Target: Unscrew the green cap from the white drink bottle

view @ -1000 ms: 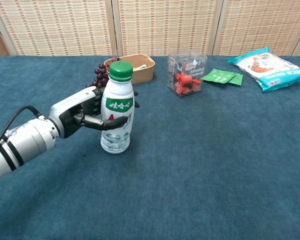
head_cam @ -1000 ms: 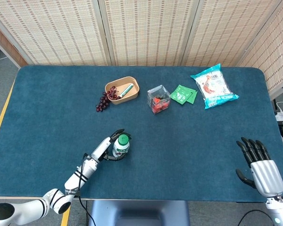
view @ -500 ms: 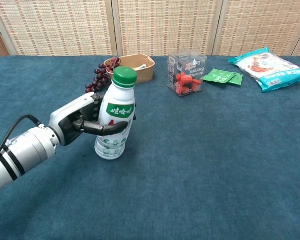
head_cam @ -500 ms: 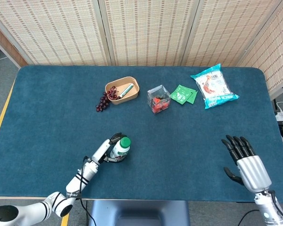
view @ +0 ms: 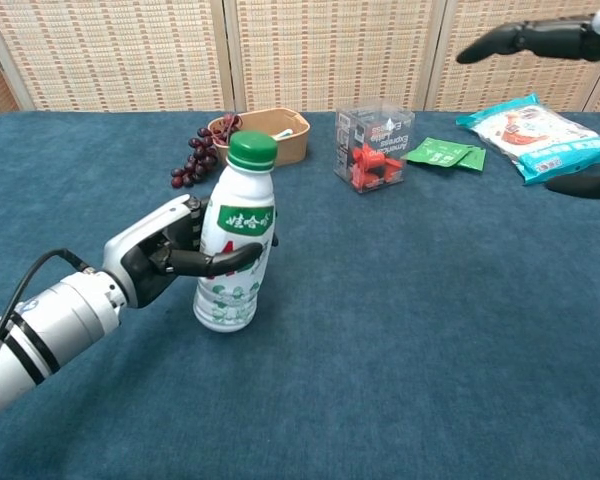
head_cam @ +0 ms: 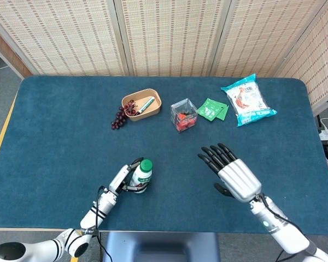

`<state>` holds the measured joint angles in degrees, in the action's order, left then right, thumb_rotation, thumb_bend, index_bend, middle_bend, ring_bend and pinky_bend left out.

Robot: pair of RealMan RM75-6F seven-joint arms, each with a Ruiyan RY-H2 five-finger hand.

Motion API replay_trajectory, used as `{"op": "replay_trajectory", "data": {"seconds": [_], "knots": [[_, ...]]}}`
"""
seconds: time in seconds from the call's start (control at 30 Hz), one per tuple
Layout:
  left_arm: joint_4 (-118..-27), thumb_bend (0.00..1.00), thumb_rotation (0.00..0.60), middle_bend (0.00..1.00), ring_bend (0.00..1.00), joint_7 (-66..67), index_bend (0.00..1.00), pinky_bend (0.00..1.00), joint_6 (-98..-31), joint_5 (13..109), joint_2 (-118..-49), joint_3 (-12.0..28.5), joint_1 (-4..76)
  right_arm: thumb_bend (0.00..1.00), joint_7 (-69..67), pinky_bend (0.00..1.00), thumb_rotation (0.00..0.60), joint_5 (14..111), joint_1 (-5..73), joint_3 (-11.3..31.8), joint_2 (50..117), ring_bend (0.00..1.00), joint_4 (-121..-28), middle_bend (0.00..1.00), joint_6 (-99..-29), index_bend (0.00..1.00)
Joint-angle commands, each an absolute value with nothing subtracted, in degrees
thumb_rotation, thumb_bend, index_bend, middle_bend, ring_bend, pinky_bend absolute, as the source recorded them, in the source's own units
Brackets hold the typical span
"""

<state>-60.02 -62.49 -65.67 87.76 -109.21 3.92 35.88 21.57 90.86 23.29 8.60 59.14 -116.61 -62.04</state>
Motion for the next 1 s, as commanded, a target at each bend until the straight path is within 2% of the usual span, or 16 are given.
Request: {"op": "replay_trajectory", "data": {"seconds": [0.03, 0.1, 0.23, 0.47, 0.67, 1.0], "knots": [[-59.95, 0.72, 0.6, 0.66, 0.16, -65.01, 0.64, 0.0, -66.19, 87.58, -109.27, 4.22, 35.52, 0.2, 25.58, 0.0, 0.6, 86.59, 26.99, 10.47, 59.9, 0.0, -118.77, 0.0, -57.73, 0.09], [-61.17, 0.72, 0.6, 0.66, 0.16, -69.76, 0.64, 0.0, -69.24, 86.66, -109.87, 6.17, 34.37, 0.2, 29.49, 0.0, 0.6, 81.69, 30.14, 11.72, 61.5, 0.0, -119.32, 0.0, -54.14, 0.1], [-60.04, 0.72, 0.6, 0.66, 0.16, -70.65, 0.65, 0.0, -72.78, 87.07, -111.5, 7.21, 33.53, 0.2, 34.6, 0.0, 0.6, 76.61, 31.43, 11.52, 62.43, 0.0, -121.21, 0.0, -54.31, 0.1], [-51.73, 0.73, 0.6, 0.66, 0.15, -66.02, 0.65, 0.0, -76.08, 88.96, -117.05, 5.51, 32.63, 0.2, 39.57, 0.0, 0.6, 73.1, 33.09, 10.08, 63.66, 0.0, -122.7, 0.0, -55.47, 0.1], [-45.61, 0.74, 0.6, 0.65, 0.14, -64.57, 0.65, 0.0, -76.83, 90.7, -120.56, 2.87, 31.86, 0.2, 41.17, 0.0, 0.6, 71.79, 33.96, 9.09, 64.1, 0.0, -123.23, 0.0, -56.72, 0.1], [-42.9, 0.73, 0.6, 0.65, 0.14, -65.79, 0.65, 0.0, -74.11, 90.2, -121.36, 2.76, 32.65, 0.2, 42.88, 0.0, 0.6, 67.59, 36.98, 8.8, 65.59, 0.0, -121.96, 0.0, -56.62, 0.11]]}}
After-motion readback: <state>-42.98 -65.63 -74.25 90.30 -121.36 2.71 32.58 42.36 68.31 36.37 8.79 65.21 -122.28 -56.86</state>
